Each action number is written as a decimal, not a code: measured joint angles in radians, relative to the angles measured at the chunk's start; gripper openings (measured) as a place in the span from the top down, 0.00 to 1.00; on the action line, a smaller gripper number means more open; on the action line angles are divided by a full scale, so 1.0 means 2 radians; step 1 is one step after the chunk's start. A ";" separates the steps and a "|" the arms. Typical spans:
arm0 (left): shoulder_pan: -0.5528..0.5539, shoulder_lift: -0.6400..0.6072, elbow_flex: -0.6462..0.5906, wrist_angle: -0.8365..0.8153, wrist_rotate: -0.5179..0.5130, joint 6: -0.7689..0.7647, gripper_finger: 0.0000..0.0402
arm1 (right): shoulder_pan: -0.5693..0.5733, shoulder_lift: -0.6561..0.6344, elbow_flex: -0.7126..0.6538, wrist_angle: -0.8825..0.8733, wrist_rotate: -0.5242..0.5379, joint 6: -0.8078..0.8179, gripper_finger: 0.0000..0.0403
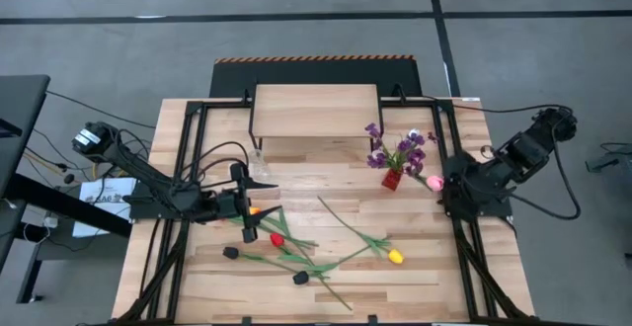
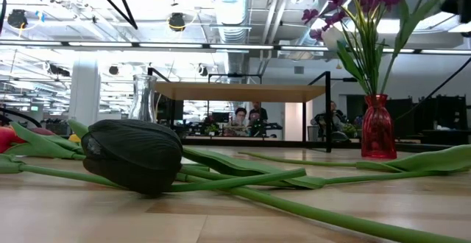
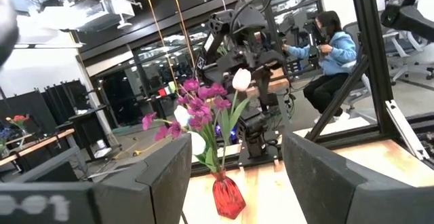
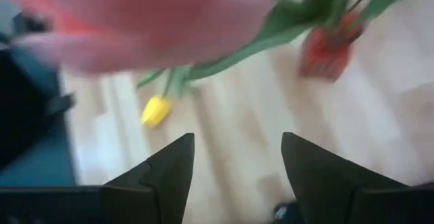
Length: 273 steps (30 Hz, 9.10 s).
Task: Pick and place flowers into a vace then onto a shelf
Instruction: Put the pink flower into the red vase, then put the right yellow flower into the red vase
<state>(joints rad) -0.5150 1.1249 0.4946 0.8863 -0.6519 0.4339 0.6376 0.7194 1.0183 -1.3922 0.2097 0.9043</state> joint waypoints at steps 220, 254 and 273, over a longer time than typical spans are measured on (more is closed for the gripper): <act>0.044 0.428 0.306 -0.224 0.231 -0.203 0.45 | 0.121 0.534 0.355 0.076 0.145 -0.033 1.00; 0.079 0.446 0.324 -0.244 0.283 -0.242 0.99 | 0.109 0.534 0.355 0.092 0.143 -0.019 0.98; 0.063 0.403 0.437 -0.582 0.244 -0.202 1.00 | 0.132 0.534 0.436 0.010 0.130 0.016 0.49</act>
<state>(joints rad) -0.3893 1.9307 1.3689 -0.2785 -0.1643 0.0301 0.9025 1.7878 1.8893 -1.3729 0.4692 0.9365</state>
